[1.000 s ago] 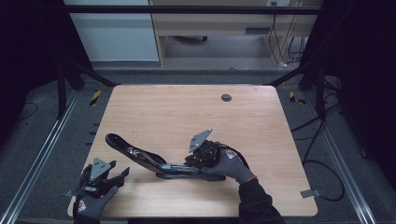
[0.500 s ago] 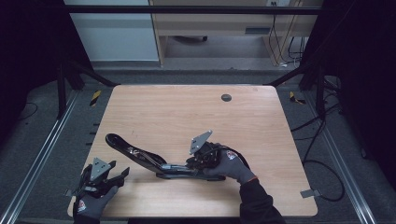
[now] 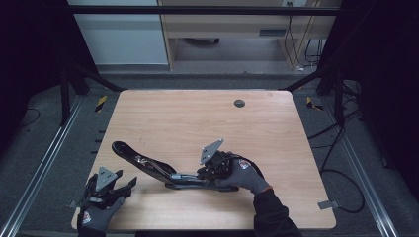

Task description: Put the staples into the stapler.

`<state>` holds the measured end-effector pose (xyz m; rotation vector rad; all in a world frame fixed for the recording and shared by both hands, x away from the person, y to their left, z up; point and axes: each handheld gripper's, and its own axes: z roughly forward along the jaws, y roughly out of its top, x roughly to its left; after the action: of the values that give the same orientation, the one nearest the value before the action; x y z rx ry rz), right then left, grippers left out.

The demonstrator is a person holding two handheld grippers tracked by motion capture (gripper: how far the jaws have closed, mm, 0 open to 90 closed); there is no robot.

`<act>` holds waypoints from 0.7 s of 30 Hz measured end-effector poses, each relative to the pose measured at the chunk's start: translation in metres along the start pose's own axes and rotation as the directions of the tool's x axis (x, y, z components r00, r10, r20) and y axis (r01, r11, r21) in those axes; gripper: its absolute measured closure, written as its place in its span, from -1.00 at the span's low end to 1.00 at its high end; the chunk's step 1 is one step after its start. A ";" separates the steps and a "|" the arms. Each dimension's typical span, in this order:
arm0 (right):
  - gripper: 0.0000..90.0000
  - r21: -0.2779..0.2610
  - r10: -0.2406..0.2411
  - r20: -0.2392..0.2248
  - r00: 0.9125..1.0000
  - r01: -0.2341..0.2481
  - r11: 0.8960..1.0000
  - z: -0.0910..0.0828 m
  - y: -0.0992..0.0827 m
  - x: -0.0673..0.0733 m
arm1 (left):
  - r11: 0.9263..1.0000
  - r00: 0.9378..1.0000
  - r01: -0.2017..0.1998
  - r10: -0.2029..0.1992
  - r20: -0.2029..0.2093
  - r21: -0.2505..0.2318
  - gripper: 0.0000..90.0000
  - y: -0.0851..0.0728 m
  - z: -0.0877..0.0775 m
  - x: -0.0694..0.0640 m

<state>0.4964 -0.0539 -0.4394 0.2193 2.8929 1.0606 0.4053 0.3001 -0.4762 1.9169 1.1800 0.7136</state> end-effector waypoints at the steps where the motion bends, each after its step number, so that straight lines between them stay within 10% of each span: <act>1: 0.74 0.002 -0.002 -0.002 1.000 0.002 1.000 0.000 0.000 0.000 | 1.000 1.000 0.000 0.000 0.000 0.000 -0.13 0.000 0.000 0.000; 21: 0.74 0.007 -0.010 -0.012 1.000 0.010 1.000 0.004 -0.001 -0.001 | 1.000 1.000 -0.002 0.002 -0.001 0.001 -0.13 0.000 0.000 0.000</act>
<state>0.4975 -0.0522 -0.4427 0.1991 2.9058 1.0547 0.4055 0.3002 -0.4764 1.9192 1.1797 0.7145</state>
